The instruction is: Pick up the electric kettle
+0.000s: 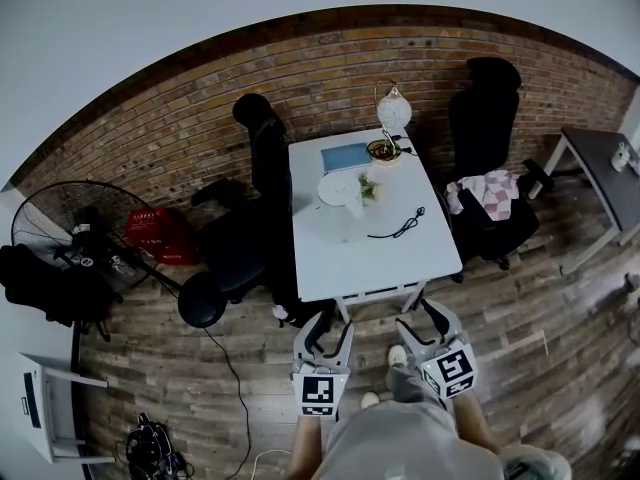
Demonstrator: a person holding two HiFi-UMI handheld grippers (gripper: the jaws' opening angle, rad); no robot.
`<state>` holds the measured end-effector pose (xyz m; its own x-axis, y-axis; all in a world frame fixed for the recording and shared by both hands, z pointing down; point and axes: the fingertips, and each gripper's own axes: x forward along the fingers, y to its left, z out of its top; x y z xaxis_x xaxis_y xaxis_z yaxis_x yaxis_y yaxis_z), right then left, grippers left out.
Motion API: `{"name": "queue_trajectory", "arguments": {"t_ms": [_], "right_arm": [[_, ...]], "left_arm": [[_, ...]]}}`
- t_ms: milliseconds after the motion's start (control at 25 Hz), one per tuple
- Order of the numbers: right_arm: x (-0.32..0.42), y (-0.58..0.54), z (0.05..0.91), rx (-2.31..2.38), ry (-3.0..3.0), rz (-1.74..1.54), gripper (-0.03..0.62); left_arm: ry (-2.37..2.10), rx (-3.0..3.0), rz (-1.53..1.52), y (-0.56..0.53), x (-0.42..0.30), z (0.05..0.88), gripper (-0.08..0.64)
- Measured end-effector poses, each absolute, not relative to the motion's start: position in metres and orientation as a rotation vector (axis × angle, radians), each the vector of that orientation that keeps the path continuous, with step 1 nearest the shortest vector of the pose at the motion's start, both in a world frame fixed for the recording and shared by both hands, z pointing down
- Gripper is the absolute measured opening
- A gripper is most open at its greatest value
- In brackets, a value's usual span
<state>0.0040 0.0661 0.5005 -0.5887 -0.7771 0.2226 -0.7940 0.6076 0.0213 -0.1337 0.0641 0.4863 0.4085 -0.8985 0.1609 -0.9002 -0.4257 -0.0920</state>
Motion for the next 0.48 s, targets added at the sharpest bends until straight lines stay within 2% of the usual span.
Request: {"name": "queue_trajectory", "arguments": {"t_ms": [480], "right_arm": [[0.015,-0.009,0.501,1.225,-2.662,0.14,0.245]], "left_arm": [[-1.73,2.579,0.335,-0.001,-0.121,0.487,0.222]]}}
